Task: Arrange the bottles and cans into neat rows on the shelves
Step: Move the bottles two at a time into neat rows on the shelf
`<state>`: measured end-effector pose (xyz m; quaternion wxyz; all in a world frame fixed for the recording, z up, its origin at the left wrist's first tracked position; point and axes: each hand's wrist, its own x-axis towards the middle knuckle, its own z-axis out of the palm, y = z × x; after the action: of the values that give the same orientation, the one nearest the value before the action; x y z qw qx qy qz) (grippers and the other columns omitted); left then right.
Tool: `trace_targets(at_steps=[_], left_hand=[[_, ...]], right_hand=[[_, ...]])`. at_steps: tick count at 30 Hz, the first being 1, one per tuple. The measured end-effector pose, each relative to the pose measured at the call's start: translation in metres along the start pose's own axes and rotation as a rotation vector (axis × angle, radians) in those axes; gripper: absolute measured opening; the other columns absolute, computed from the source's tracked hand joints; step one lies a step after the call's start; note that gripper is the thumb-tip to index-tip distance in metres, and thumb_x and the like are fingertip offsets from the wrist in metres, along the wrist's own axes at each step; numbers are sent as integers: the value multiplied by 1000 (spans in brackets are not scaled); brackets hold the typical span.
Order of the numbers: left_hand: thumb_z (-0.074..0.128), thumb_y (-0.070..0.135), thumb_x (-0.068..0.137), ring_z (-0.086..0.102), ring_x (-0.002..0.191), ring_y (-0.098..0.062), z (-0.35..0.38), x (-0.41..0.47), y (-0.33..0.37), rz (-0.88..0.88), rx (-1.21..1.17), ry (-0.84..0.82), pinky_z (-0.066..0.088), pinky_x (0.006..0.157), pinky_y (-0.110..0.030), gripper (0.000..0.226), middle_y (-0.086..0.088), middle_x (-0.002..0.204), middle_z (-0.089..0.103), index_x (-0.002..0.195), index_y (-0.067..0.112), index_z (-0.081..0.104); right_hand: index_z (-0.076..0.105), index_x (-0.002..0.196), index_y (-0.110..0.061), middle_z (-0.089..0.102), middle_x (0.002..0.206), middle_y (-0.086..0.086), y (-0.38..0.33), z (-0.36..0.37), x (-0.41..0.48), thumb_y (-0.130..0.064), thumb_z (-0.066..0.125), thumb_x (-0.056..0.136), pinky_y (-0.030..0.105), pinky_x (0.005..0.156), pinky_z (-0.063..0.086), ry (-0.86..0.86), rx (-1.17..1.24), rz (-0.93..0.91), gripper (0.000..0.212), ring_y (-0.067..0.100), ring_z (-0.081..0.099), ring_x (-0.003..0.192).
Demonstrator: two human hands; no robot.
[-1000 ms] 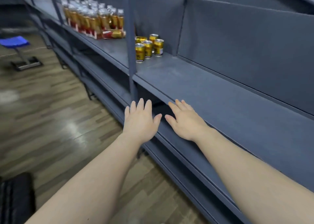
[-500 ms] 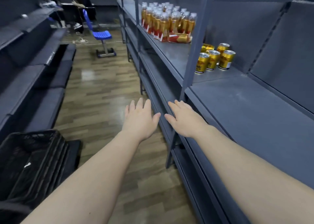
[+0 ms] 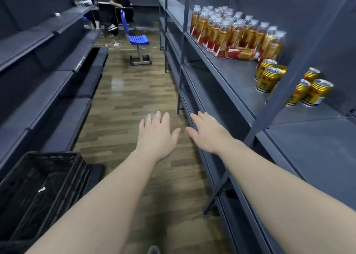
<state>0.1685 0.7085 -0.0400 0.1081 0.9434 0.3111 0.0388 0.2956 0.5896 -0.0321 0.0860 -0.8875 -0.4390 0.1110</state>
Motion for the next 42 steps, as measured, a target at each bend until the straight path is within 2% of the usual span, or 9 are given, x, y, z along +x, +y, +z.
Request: trace_targets(at_steps=[10,15,22,32,42], left_hand=[[29,54,102,14,151,-36,-31,122,-78,39,24,2,14,121,-49,66,-10,165,18,154,15,22],[28,54,103,11,152,-35,-32,171,-104,30,10,-27,10,122,-49,65,-10,166,14,156,16,20],[28,54,103,12,152,-34,-27,255,-129,3,56,-31,11,122,-48,68,-11,166,15,157,15,18],[31,52,103,13,151,-34,-37,408,-118,16,64,5,12,122,-48,66,-11,165,17,156,14,21],[31,52,103,14,151,-33,-26,528,-81,176,37,-25,12,122,-49,63,-9,164,21,154,14,24]], right_hand=[[13,160,-19,12,167,7,-44,-15,127,-49,29,106,39,124,11,18,21,65,64,23,3,154],[13,160,-19,12,167,7,-50,-18,187,-50,29,106,40,124,10,11,26,73,65,23,3,154],[12,160,-20,10,167,8,-43,-16,285,-50,28,105,40,124,9,-9,40,47,64,23,2,154],[15,160,-19,13,167,8,4,-49,425,-51,31,105,41,124,11,30,82,38,66,23,5,154],[19,158,-16,22,163,11,57,-82,497,-47,33,106,40,122,15,84,66,143,63,29,11,153]])
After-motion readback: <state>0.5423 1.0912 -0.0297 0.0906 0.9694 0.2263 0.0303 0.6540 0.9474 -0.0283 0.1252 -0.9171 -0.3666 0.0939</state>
